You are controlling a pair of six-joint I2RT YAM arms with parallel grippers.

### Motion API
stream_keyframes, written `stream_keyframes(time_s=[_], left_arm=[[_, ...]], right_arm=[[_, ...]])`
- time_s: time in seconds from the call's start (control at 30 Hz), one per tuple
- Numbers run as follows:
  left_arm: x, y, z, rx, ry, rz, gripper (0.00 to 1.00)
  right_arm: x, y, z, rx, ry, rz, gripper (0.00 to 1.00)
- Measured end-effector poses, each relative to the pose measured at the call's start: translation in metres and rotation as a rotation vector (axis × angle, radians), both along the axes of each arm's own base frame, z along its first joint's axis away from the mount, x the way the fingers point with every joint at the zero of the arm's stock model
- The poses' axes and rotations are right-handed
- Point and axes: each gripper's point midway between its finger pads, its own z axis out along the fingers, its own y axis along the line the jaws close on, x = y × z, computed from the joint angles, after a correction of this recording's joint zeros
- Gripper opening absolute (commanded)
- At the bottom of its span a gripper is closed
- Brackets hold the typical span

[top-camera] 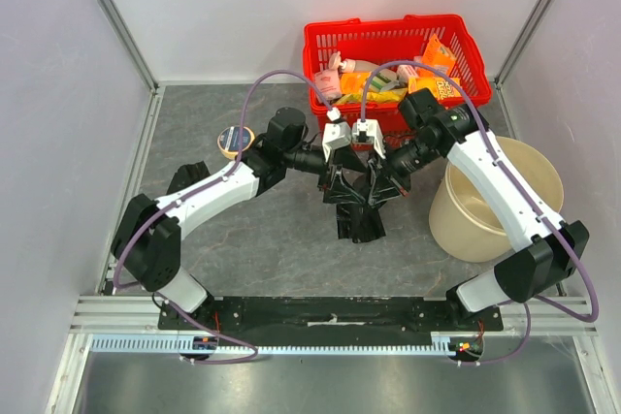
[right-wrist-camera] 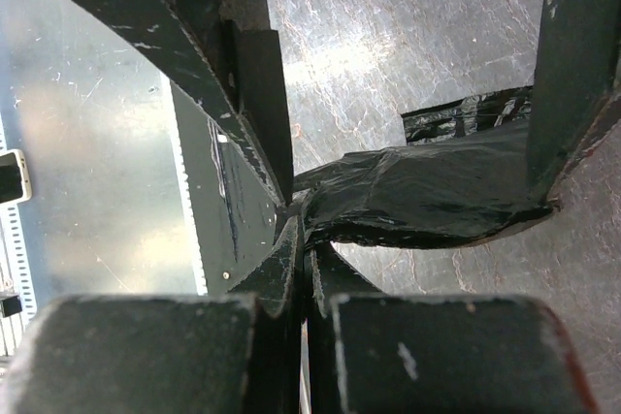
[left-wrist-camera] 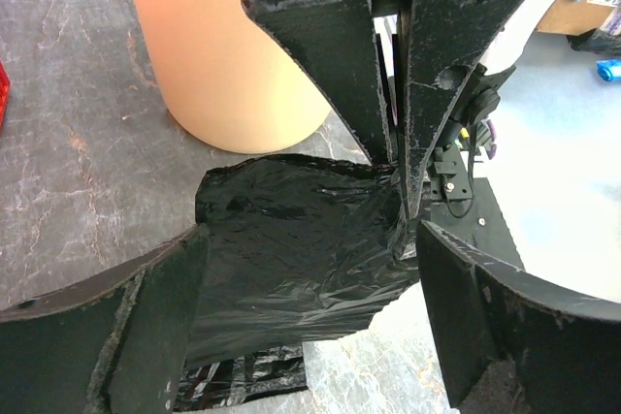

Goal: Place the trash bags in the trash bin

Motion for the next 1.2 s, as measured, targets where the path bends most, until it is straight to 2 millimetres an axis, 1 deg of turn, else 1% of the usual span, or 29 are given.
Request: stream_keyframes(time_s=[0.03,0.1,0.17,0.27,0.4,0.5,0.57,0.63,0.83,0.87,0.9,0.93,0.97,1.03,1.07,1.2], left_arm=[[0.0,-0.001,0.001,-0.002,0.0,-0.006,0.82],[-0.001,-0.003,0.002,-0.007,-0.001,-0.018,0.75],[-0.001,-0.004,0.003,-0.01,0.0,-0.025,0.63],[-0.001,-0.005,0.003,-0.012,0.001,-0.032,0.51],[-0.003,-0.005,0.004,-0.015,0.004,-0.044,0.39],[-0.004,-0.005,0.004,-0.015,0.008,-0.051,0.27],[-0.005,-0.005,0.004,-0.016,0.011,-0.054,0.17],[-0.008,-0.005,0.004,-0.017,0.016,-0.064,0.02],[-0.012,-0.006,0.006,-0.02,0.025,-0.082,0.02],[-0.013,-0.006,0.006,-0.019,0.026,-0.083,0.04],[-0.013,-0.006,0.006,-0.019,0.026,-0.083,0.11],[-0.013,-0.006,0.005,-0.017,0.027,-0.082,0.25],[-0.013,-0.006,0.004,-0.013,0.029,-0.079,0.43],[-0.013,-0.005,0.003,-0.005,0.031,-0.075,0.92],[-0.013,-0.004,0.002,-0.003,0.026,-0.074,0.95],[-0.016,-0.002,0.003,0.015,0.043,-0.08,0.96]], right_arm=[[0.0,0.0,0.001,0.003,0.002,0.0,0.0],[-0.001,0.0,0.002,0.009,0.007,0.0,0.0],[-0.001,0.0,0.002,0.013,0.007,-0.001,0.0],[0.0,-0.001,0.002,0.013,0.008,-0.002,0.0],[-0.001,-0.001,0.002,0.013,0.006,0.0,0.0],[-0.001,-0.002,0.002,0.013,0.006,0.002,0.0],[-0.001,-0.002,0.003,0.013,0.004,0.004,0.0],[-0.002,-0.002,0.003,0.013,0.006,0.003,0.0],[-0.004,-0.004,0.004,0.008,0.003,0.002,0.0],[-0.003,-0.004,0.004,0.005,0.001,0.001,0.0],[-0.003,-0.004,0.003,0.002,0.0,0.0,0.0],[-0.003,-0.005,0.003,-0.001,-0.001,-0.001,0.0],[-0.003,-0.006,0.002,-0.007,-0.004,-0.003,0.0],[-0.002,-0.007,0.001,-0.018,-0.008,-0.007,0.0],[-0.002,-0.008,0.001,-0.021,-0.011,-0.004,0.0],[-0.002,-0.009,0.001,-0.027,-0.022,-0.003,0.0]])
